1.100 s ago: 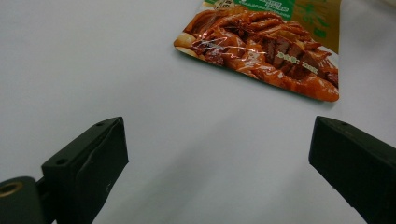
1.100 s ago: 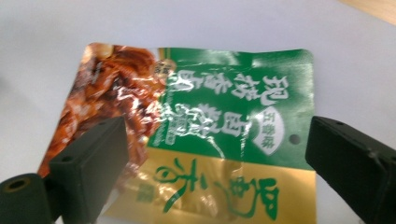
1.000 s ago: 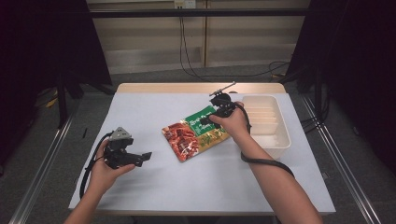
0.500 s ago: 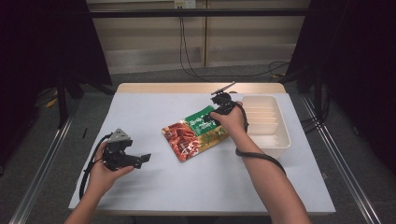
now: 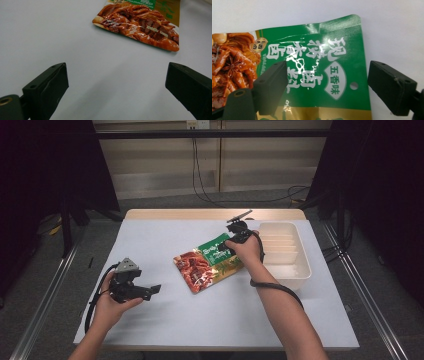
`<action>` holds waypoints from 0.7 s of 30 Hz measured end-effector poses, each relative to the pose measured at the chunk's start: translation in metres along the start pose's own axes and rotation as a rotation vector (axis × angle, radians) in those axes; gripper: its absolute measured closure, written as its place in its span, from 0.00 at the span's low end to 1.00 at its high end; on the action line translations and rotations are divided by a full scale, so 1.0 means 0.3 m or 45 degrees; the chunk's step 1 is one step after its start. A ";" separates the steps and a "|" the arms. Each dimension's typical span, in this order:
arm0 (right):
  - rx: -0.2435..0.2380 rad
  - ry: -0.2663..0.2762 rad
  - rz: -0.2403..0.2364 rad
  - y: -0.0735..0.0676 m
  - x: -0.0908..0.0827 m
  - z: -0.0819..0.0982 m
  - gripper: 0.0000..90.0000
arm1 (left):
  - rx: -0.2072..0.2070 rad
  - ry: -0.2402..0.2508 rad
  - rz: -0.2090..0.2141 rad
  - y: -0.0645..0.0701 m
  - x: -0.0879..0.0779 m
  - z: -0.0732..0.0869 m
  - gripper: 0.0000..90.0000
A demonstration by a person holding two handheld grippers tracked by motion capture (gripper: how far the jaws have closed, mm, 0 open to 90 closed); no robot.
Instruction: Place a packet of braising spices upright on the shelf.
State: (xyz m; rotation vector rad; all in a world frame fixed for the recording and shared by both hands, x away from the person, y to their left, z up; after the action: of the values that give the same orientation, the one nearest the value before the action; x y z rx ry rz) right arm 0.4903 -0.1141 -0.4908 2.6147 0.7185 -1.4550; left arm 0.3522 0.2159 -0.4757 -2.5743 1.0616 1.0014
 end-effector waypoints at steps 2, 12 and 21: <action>-0.004 0.010 0.003 0.001 0.006 0.002 0.18 | 0.004 -0.002 0.001 0.000 0.000 0.000 0.05; 0.009 -0.009 0.001 0.018 0.020 0.020 0.15 | 0.009 -0.009 0.001 0.001 0.003 0.002 0.05; 0.044 -0.023 -0.005 0.020 0.026 0.027 0.15 | 0.013 -0.012 -0.004 -0.001 0.002 0.003 0.05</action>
State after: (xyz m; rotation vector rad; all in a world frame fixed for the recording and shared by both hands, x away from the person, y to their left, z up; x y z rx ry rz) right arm 0.4900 -0.1190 -0.5026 2.6233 0.7037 -1.5033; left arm 0.3523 0.2162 -0.4767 -2.5596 1.0568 1.0036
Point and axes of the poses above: each handheld gripper's, and its own axes: x roughly forward along the jaws, z roughly out of its underside, y roughly to its right, the point moved 5 cm from there along x, roughly forward along the jaws, and after that the axes turned 1 degree about y, right-handed, at the moved point
